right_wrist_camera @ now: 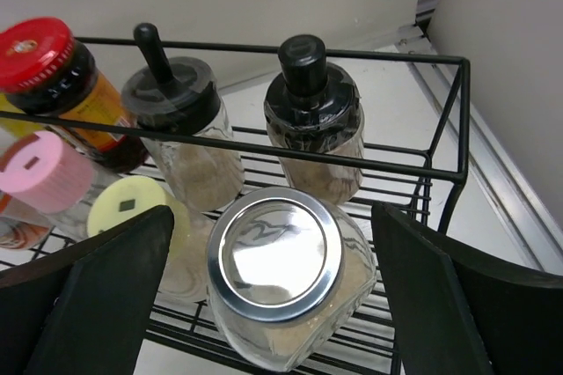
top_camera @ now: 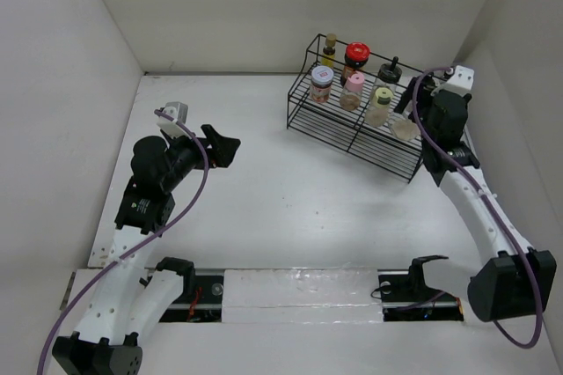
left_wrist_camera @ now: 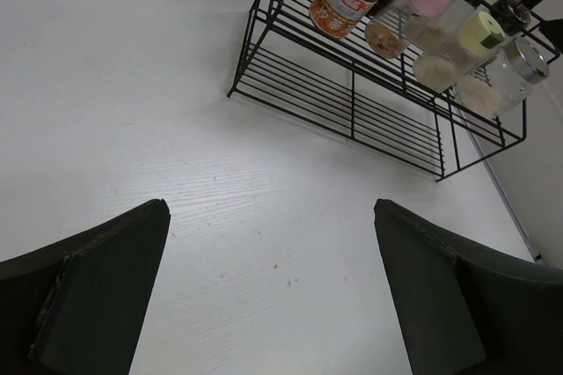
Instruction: Organize the condiment bottles
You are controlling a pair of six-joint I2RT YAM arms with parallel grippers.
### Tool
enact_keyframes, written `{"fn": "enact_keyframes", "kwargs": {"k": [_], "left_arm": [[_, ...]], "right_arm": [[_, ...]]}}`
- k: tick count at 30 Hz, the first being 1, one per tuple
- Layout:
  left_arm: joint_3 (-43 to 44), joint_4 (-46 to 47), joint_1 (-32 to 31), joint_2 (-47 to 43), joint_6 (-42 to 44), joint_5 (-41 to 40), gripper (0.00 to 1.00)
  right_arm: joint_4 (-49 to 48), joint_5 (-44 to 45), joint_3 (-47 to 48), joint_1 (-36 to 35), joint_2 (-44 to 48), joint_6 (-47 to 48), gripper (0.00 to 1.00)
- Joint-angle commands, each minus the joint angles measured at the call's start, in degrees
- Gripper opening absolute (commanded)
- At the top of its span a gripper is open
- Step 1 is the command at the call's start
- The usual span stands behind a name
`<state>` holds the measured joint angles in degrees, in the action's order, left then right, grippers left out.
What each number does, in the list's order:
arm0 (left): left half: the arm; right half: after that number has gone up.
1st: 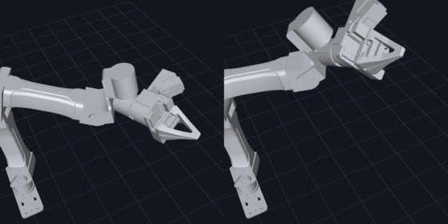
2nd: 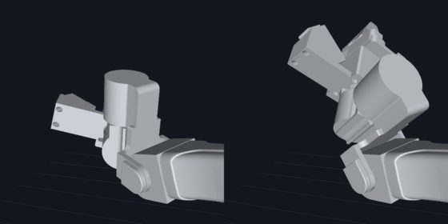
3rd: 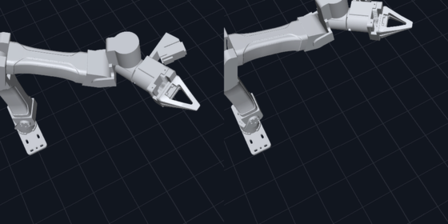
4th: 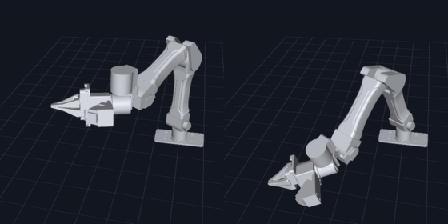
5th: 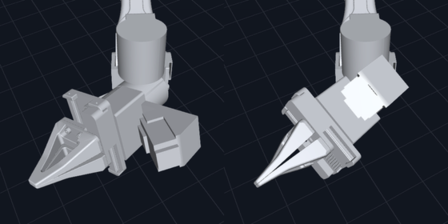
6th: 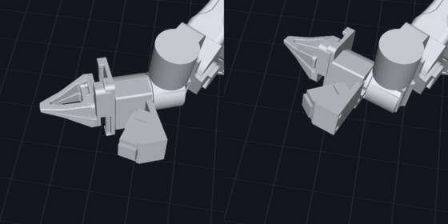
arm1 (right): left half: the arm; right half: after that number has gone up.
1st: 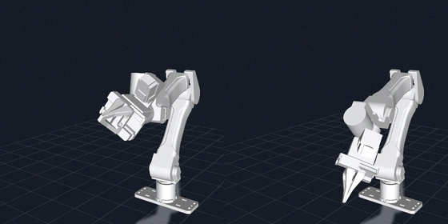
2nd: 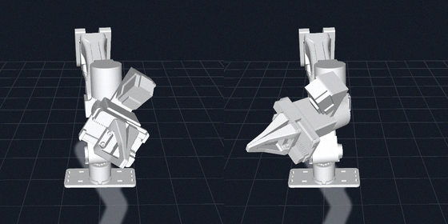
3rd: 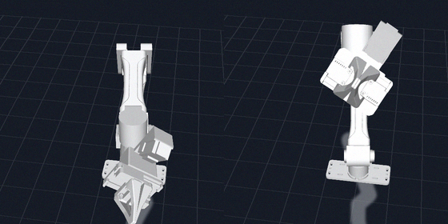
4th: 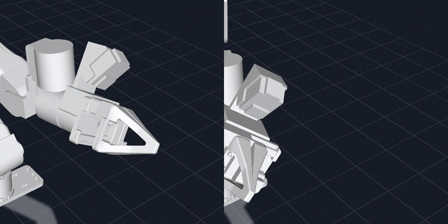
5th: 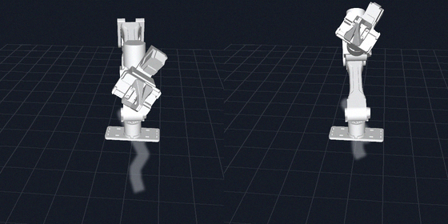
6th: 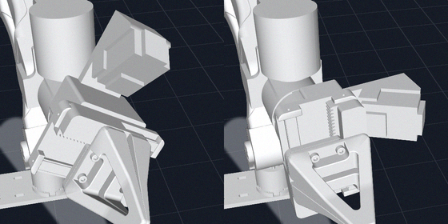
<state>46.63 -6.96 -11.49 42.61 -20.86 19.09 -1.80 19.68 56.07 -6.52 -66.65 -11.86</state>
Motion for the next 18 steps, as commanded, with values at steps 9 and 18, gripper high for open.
{"fn": "enact_keyframes", "kwargs": {"k": [9,18], "left_arm": [[0.1,3.4,0.3,-1.7,-2.0,-1.7,1.0],[-0.4,5.8,0.3,-7.3,-4.4,-2.4,1.0]], "right_arm": [[2.9,-12.0,3.7,-3.5,12.6,0.3,1.0],[2.9,-35.5,1.2,-12.0,22.2,1.5,1.0]]}}
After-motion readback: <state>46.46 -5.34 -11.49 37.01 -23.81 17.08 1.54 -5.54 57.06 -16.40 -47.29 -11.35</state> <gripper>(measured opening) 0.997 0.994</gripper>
